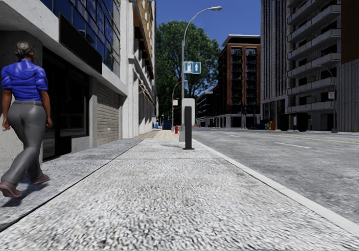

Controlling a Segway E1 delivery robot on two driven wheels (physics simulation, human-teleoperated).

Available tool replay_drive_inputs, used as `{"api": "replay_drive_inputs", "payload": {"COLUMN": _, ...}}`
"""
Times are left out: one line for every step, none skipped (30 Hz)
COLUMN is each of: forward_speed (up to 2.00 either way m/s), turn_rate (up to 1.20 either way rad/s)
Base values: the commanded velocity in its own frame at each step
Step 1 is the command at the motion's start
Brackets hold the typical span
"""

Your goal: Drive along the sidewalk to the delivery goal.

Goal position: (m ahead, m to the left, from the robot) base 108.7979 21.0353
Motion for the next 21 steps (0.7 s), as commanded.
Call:
{"api": "replay_drive_inputs", "payload": {"forward_speed": 2.0, "turn_rate": 0.47}}
{"api": "replay_drive_inputs", "payload": {"forward_speed": 2.0, "turn_rate": 0.37}}
{"api": "replay_drive_inputs", "payload": {"forward_speed": 2.0, "turn_rate": 0.22}}
{"api": "replay_drive_inputs", "payload": {"forward_speed": 2.0, "turn_rate": 0.22}}
{"api": "replay_drive_inputs", "payload": {"forward_speed": 2.0, "turn_rate": 0.14}}
{"api": "replay_drive_inputs", "payload": {"forward_speed": 2.0, "turn_rate": 0.0}}
{"api": "replay_drive_inputs", "payload": {"forward_speed": 2.0, "turn_rate": 0.0}}
{"api": "replay_drive_inputs", "payload": {"forward_speed": 2.0, "turn_rate": 0.0}}
{"api": "replay_drive_inputs", "payload": {"forward_speed": 2.0, "turn_rate": 0.0}}
{"api": "replay_drive_inputs", "payload": {"forward_speed": 2.0, "turn_rate": 0.0}}
{"api": "replay_drive_inputs", "payload": {"forward_speed": 2.0, "turn_rate": 0.0}}
{"api": "replay_drive_inputs", "payload": {"forward_speed": 2.0, "turn_rate": 0.0}}
{"api": "replay_drive_inputs", "payload": {"forward_speed": 2.0, "turn_rate": 0.0}}
{"api": "replay_drive_inputs", "payload": {"forward_speed": 2.0, "turn_rate": 0.0}}
{"api": "replay_drive_inputs", "payload": {"forward_speed": 2.0, "turn_rate": 0.0}}
{"api": "replay_drive_inputs", "payload": {"forward_speed": 2.0, "turn_rate": 0.0}}
{"api": "replay_drive_inputs", "payload": {"forward_speed": 2.0, "turn_rate": 0.0}}
{"api": "replay_drive_inputs", "payload": {"forward_speed": 2.0, "turn_rate": 0.0}}
{"api": "replay_drive_inputs", "payload": {"forward_speed": 2.0, "turn_rate": 0.0}}
{"api": "replay_drive_inputs", "payload": {"forward_speed": 2.0, "turn_rate": 0.0}}
{"api": "replay_drive_inputs", "payload": {"forward_speed": 2.0, "turn_rate": 0.0}}
